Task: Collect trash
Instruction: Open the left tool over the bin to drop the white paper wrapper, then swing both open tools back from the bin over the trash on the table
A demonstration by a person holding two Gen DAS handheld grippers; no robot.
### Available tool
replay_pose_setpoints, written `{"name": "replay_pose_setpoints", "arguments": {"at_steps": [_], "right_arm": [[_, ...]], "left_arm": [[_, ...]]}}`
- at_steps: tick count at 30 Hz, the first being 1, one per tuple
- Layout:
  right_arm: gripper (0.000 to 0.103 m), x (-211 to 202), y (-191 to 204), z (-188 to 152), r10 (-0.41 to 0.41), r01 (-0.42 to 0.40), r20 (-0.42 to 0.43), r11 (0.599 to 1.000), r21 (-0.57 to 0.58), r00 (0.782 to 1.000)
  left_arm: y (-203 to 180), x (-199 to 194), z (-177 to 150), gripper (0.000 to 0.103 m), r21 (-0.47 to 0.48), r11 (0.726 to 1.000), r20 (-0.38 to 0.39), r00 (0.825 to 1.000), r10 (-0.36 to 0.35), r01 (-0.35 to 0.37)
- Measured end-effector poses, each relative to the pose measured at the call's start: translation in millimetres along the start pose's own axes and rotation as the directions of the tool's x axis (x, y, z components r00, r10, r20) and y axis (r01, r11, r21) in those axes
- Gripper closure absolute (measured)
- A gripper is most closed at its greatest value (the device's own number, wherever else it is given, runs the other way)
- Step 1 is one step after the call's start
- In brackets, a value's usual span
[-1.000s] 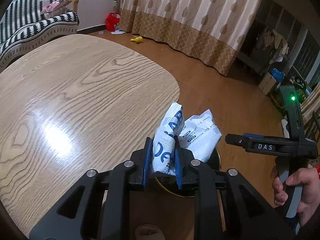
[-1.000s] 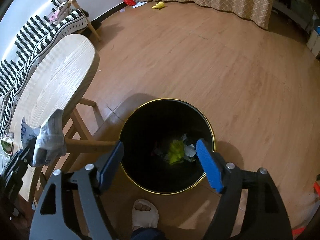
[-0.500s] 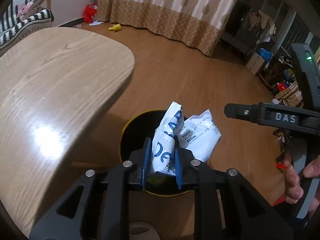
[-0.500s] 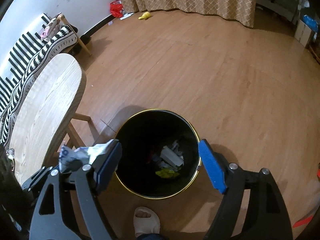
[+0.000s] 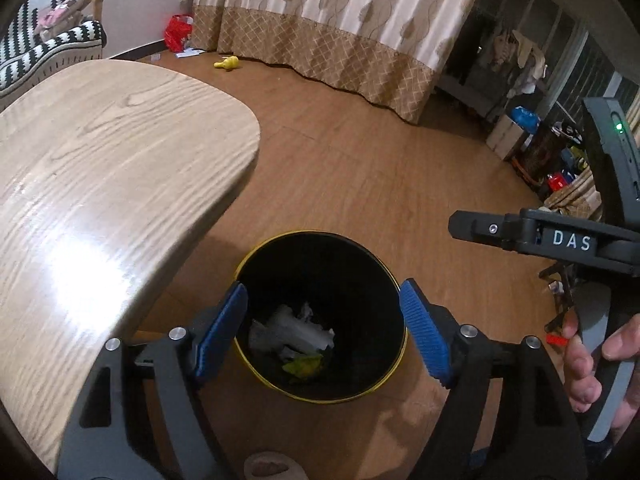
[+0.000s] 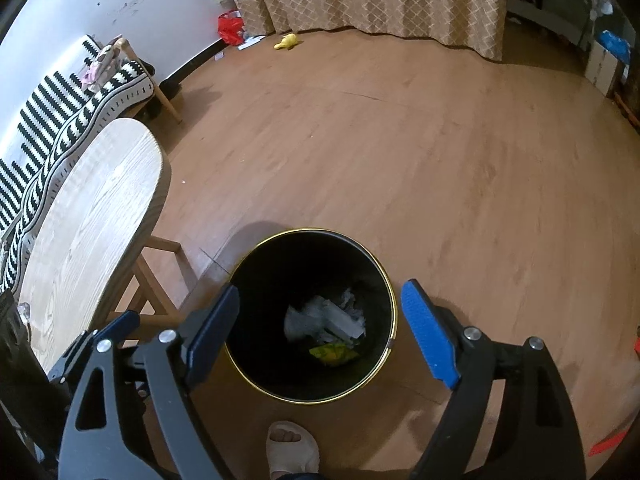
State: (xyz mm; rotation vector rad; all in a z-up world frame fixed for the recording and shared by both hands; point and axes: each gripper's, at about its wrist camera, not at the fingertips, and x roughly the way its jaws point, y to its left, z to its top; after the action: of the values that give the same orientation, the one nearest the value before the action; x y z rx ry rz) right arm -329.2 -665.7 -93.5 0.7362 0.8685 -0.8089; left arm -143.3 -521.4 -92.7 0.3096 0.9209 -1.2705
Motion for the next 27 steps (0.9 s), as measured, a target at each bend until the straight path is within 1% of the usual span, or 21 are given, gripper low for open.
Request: {"name": "replay_pose_setpoints", "arguments": {"at_steps": [2, 5, 6, 7, 9, 11, 13, 15, 16, 18, 19, 20, 21, 22, 23, 24, 25, 27], "right_arm": [[0.022, -2.8, 3.5, 0.5, 0.007, -0.007, 0.007, 1.000, -0.002, 1.000], [0.022, -7.2, 18.8, 2.6, 0.029, -0.029, 0.022, 0.999, -0.022, 0.999], [0.022, -8.3, 27.8, 3.0, 0.037, -0.036, 0.028, 0.999, -0.038, 0.999], [0.022, -10.1, 38.7, 2.4, 0.046, -0.043, 0.033, 0.997, -0.060, 0.998], [0.020, -13.9, 62.6, 1.8, 0.067, -0.062, 0.044, 0.993, -0.101, 0.997], [0.017, -19.5, 97.0, -1.0, 0.099, -0.088, 0.063, 0.983, -0.159, 0.993], [0.017, -23.8, 137.6, -5.8, 0.142, -0.123, 0.070, 0.967, -0.223, 0.987], [0.017, -25.6, 175.4, -11.8, 0.180, -0.155, 0.066, 0.947, -0.281, 0.981], [0.017, -25.5, 197.7, -17.2, 0.203, -0.176, 0.058, 0.933, -0.313, 0.977], [0.017, -22.6, 235.3, -29.2, 0.236, -0.210, 0.032, 0.909, -0.360, 0.971], [0.017, -21.2, 253.4, -35.3, 0.253, -0.228, 0.015, 0.896, -0.382, 0.967], [0.017, -19.7, 277.3, -44.8, 0.272, -0.250, -0.004, 0.877, -0.411, 0.962], [0.017, -19.2, 295.5, -52.9, 0.284, -0.264, -0.017, 0.863, -0.431, 0.959], [0.017, -18.5, 312.7, -60.7, 0.297, -0.279, -0.033, 0.848, -0.450, 0.954], [0.017, -18.3, 333.3, -70.3, 0.314, -0.302, -0.054, 0.830, -0.470, 0.948], [0.017, -19.1, 352.1, -77.4, 0.330, -0.320, -0.069, 0.813, -0.486, 0.942], [0.017, -20.5, 370.5, -84.4, 0.343, -0.336, -0.082, 0.796, -0.504, 0.936], [0.017, -23.7, 405.0, -102.8, 0.366, -0.362, -0.105, 0.761, -0.539, 0.925]], "left_arm": [[3.5, -11.5, -0.2, 0.026, -0.008, 1.000, 0.015, 1.000, -0.001, 0.001], [13.8, -39.5, -1.6, 0.016, -0.012, 1.000, 0.053, 0.998, 0.023, -0.022], [21.7, -55.5, -4.3, 0.011, -0.012, 0.999, 0.078, 0.996, 0.043, -0.043], [30.0, -68.9, -7.5, 0.009, -0.014, 0.998, 0.097, 0.993, 0.067, -0.066], [50.3, -90.5, -11.9, 0.008, -0.030, 0.993, 0.117, 0.987, 0.114, -0.111], [75.4, -118.9, -17.7, 0.008, -0.072, 0.984, 0.118, 0.978, 0.170, -0.162], [100.8, -154.0, -24.7, 0.008, -0.111, 0.969, 0.132, 0.963, 0.235, -0.221], [121.5, -187.1, -33.3, 0.007, -0.134, 0.953, 0.158, 0.943, 0.292, -0.273], [135.2, -207.8, -40.9, 0.007, -0.150, 0.938, 0.170, 0.927, 0.334, -0.311], [159.0, -239.2, -54.2, 0.007, -0.184, 0.908, 0.170, 0.898, 0.406, -0.376], [174.7, -257.5, -64.6, 0.007, -0.212, 0.889, 0.161, 0.883, 0.441, -0.405], [187.3, -272.1, -73.6, 0.007, -0.236, 0.873, 0.150, 0.872, 0.466, -0.426], [204.4, -290.8, -87.3, 0.007, -0.269, 0.848, 0.132, 0.855, 0.502, -0.456], [214.5, -302.6, -95.8, 0.007, -0.289, 0.832, 0.122, 0.844, 0.522, -0.474], [229.3, -319.7, -109.5, 0.007, -0.316, 0.808, 0.110, 0.827, 0.552, -0.497], [238.2, -329.7, -116.4, 0.007, -0.331, 0.792, 0.102, 0.816, 0.570, -0.512], [252.3, -347.7, -132.3, 0.007, -0.358, 0.763, 0.083, 0.795, 0.601, -0.539], [267.9, -369.5, -151.6, 0.007, -0.385, 0.732, 0.067, 0.774, 0.629, -0.562]]}}
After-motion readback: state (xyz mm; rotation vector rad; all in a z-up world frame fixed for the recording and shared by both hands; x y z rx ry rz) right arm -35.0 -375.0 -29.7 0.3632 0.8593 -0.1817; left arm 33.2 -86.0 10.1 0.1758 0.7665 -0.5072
